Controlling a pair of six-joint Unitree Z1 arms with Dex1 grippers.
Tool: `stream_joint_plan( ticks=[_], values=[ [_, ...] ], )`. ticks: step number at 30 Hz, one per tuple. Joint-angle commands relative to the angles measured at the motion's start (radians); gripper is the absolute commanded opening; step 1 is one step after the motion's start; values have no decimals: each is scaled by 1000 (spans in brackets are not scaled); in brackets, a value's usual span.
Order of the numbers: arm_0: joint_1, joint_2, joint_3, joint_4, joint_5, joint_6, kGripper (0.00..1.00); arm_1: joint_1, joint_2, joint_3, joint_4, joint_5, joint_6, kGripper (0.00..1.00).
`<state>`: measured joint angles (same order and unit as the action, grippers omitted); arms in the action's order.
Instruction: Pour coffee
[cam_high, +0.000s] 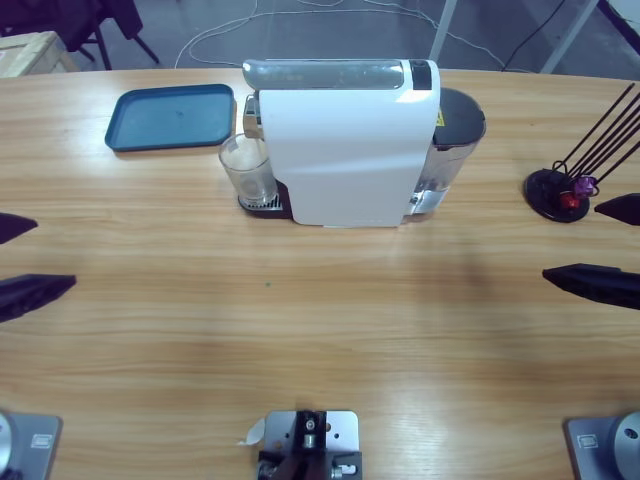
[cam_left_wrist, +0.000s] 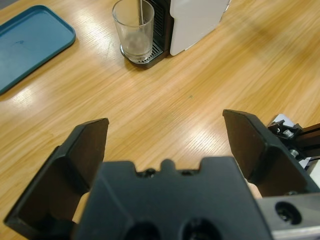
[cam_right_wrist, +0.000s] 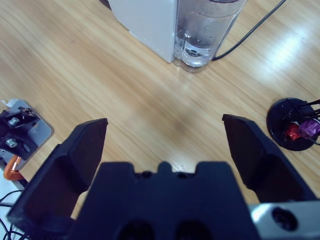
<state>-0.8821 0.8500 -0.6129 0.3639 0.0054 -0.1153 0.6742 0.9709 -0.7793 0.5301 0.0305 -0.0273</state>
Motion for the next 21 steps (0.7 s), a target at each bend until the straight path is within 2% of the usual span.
stream_joint_plan(
  ticks=[1,4,7,21],
  values=[
    [28,25,-22,75,44,-7,1000,11,-10,37,-11,11,-8,1000],
    [28,20,-24,82,27,-6,1000,11,-16,39,-12,12,-9,1000],
    [29,43,-94,193,64,11,1000,11,-18,40,-12,11,-9,1000],
    [29,-11,-32,107,14,16,1000,11,-15,40,-13,8,-8,1000]
  ],
)
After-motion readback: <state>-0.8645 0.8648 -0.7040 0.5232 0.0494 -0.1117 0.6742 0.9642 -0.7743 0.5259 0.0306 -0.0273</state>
